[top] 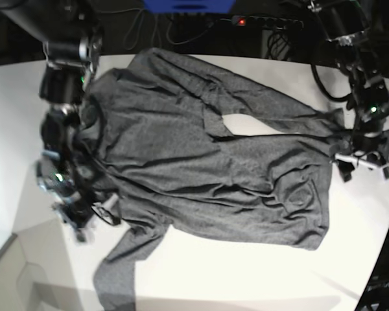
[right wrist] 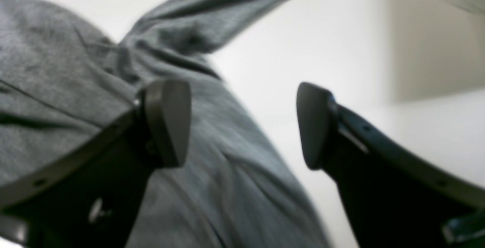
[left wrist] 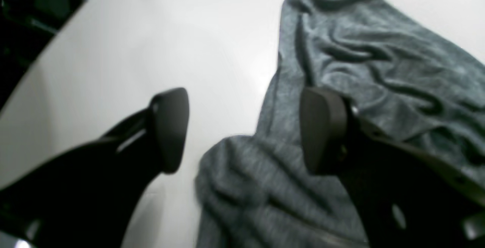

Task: Layout the t-shirt on the table in an organized manner, then fold the t-shirt properly
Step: 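Grasp the sleeve with the right gripper and drag it along the shirt side, then lift the right gripper and grasp fabric at the shirt middle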

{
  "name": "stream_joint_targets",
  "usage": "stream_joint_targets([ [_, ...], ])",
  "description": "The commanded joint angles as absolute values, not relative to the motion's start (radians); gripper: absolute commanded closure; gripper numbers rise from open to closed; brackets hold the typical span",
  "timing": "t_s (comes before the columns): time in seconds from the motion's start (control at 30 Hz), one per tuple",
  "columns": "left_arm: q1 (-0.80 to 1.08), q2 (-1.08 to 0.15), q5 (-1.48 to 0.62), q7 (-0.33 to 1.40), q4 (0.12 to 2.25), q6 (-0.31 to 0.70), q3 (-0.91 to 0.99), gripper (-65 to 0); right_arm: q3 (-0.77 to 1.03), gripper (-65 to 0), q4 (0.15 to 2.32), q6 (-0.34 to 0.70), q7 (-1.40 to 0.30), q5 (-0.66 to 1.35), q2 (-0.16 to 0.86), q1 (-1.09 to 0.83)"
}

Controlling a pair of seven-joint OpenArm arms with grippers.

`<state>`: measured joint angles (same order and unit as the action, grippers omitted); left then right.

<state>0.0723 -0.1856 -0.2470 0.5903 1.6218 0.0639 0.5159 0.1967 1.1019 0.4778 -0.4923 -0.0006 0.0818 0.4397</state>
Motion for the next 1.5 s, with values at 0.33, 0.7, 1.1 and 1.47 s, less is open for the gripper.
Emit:
stream_joint_targets([
  [0.33, 0.2, -0.151, -0.251, 0.685, 1.821, 0.071, 0.688, -43.7, 0.208, -44.0, 0.283, 0.461, -0.031, 0.004, 0.081, 0.865],
  [0.7, 0.202, -0.153, -0.251, 0.702, 1.811, 0.071, 0.748, -43.7, 0.2, -25.2, 0.285, 0.461, -0.024, 0.001, 0.015, 0.782],
  [1.1, 0.176, -0.16, -0.357, 0.702, 1.814, 0.071, 0.746, -43.7, 0.162, 0.0, 0.773, 0.467, -0.367, 0.001, -0.025, 0.539],
  [1.47, 0.136, -0.163, -0.426, 0.704, 1.819, 0.071, 0.699, -43.7, -0.232, 0.0, 1.635, 0.467, -0.38, 0.001, -0.042, 0.087],
])
